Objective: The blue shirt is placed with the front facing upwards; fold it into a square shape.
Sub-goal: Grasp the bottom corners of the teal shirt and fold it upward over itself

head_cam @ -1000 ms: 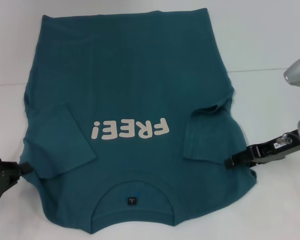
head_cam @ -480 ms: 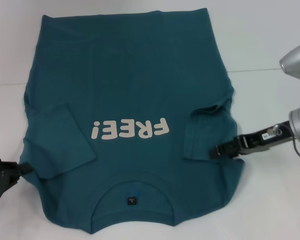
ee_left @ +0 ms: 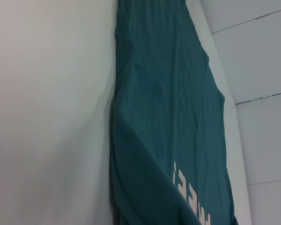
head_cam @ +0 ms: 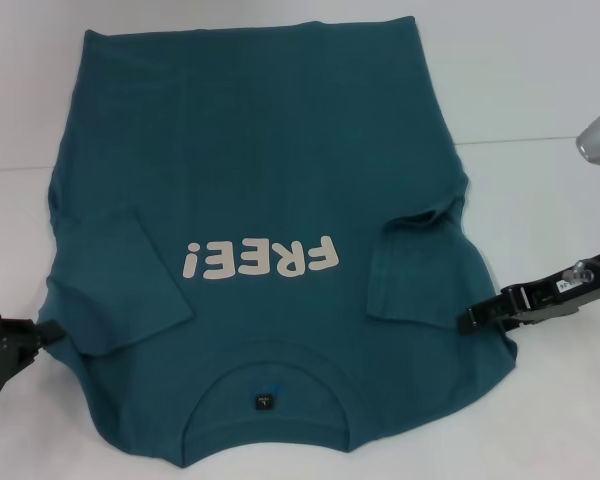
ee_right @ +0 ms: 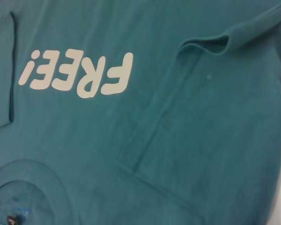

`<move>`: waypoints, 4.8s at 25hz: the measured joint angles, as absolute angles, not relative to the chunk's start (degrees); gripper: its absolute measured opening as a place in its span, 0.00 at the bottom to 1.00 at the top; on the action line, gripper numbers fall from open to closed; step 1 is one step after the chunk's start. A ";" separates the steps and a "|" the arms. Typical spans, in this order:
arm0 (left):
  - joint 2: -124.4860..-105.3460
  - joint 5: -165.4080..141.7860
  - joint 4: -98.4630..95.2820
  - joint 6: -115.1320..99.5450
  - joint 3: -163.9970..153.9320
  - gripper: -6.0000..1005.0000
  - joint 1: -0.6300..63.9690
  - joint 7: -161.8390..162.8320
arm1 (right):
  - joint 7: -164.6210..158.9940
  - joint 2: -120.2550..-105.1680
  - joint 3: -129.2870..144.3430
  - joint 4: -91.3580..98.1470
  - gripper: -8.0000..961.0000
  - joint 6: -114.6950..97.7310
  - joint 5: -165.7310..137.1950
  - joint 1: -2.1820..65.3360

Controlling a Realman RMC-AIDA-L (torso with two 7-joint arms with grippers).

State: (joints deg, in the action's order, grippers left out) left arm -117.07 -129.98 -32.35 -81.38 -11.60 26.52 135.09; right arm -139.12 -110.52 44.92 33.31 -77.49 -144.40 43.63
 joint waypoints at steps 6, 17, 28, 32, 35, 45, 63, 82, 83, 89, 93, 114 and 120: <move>-117.08 -129.98 -32.35 -81.38 -11.60 0.08 26.47 135.09 | -139.85 -110.53 45.00 33.31 0.81 -76.76 -145.81 43.51; -117.24 -129.99 -32.35 -81.29 -11.60 0.09 26.67 135.01 | -139.77 -112.29 45.00 33.00 0.80 -75.03 -146.17 45.25; -117.25 -129.99 -32.34 -81.35 -11.60 0.09 26.47 135.00 | -140.41 -111.96 44.98 33.70 0.77 -75.27 -146.60 45.08; -117.32 -129.91 -32.35 -81.58 -11.60 0.09 26.59 135.00 | -140.59 -111.99 45.04 34.00 0.69 -75.31 -146.73 45.12; -117.35 -129.90 -32.35 -81.63 -11.60 0.09 26.60 135.00 | -140.61 -111.99 45.38 33.96 0.63 -75.32 -146.78 45.22; -117.33 -129.90 -32.35 -81.71 -11.60 0.10 26.78 135.00 | -141.92 -112.27 46.43 33.74 0.23 -74.67 -148.23 45.76; -116.22 -135.61 -40.87 -92.31 -21.69 0.10 26.81 135.55 | -141.13 -110.98 43.08 46.87 0.05 -89.53 -147.79 40.28; -118.42 -145.52 -50.20 -110.44 -26.35 0.11 21.10 134.71 | -137.96 -112.09 43.47 54.19 0.07 -105.05 -152.51 32.57; -118.43 -145.87 -50.18 -110.78 -26.44 0.11 20.99 134.46 | -137.74 -112.10 43.47 54.14 0.07 -105.08 -152.52 32.38; -117.86 -143.23 -48.26 -111.74 -25.78 0.11 22.92 133.82 | -136.12 -112.90 42.08 53.63 0.07 -103.89 -150.59 33.05; -117.14 -138.22 -43.96 -110.06 -25.73 0.12 27.47 135.24 | -136.45 -113.16 39.72 53.61 0.08 -102.02 -144.12 34.24; -117.71 -131.62 -30.91 -63.86 -26.37 0.13 48.14 140.82 | -141.41 -113.57 36.98 45.22 0.09 -67.06 -136.62 40.06; -117.94 -131.63 -30.81 -57.37 -26.44 0.13 49.42 141.72 | -141.37 -113.98 37.48 42.55 0.10 -60.68 -136.89 42.96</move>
